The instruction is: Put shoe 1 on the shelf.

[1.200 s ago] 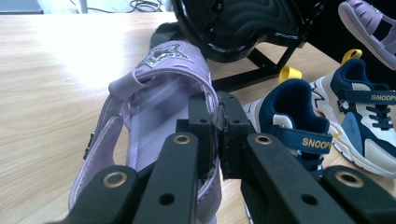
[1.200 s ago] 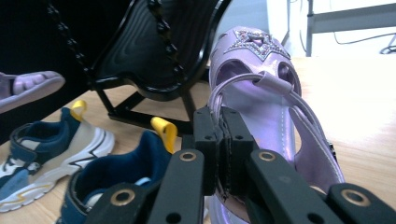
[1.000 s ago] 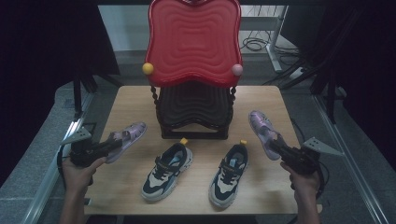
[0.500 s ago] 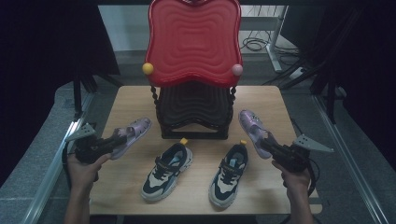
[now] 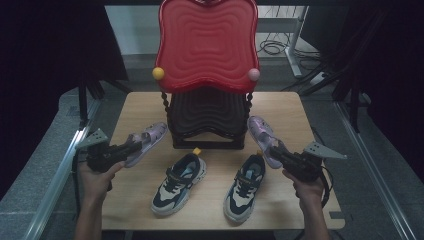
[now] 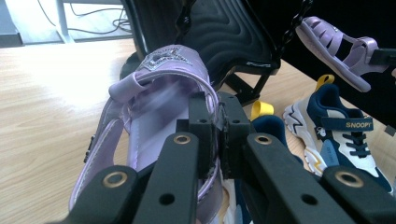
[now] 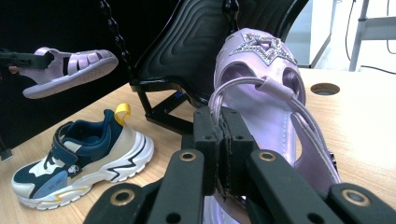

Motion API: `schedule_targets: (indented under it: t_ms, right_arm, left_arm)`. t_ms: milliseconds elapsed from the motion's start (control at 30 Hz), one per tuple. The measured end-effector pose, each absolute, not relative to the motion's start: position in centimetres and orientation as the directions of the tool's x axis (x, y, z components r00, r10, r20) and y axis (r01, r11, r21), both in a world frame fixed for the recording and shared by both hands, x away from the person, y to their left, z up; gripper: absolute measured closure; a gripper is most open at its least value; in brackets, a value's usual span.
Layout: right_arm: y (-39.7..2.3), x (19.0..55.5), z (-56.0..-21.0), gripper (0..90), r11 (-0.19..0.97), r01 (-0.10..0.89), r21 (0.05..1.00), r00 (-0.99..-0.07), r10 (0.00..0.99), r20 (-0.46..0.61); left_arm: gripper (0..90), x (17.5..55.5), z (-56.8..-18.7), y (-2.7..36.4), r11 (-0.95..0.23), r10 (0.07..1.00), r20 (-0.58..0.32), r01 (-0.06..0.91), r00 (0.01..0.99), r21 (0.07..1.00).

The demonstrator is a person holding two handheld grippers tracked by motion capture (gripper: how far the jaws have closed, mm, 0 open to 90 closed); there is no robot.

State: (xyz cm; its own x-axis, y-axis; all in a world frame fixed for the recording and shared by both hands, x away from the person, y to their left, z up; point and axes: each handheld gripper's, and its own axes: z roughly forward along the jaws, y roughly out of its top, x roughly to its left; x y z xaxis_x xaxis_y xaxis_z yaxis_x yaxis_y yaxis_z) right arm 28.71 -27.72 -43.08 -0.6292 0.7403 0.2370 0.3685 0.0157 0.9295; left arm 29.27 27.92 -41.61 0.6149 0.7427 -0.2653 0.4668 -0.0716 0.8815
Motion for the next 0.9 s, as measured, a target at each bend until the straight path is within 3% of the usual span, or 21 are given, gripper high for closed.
schedule_targets:
  t_ms: [900]
  right_arm:
    - [-24.6,27.6,-42.1,87.1,0.056,0.341,0.938,-0.695,0.687,0.211]
  left_arm:
    - [85.9,29.5,-40.7,26.1,-0.059,0.719,-0.263,0.432,0.644,0.900]
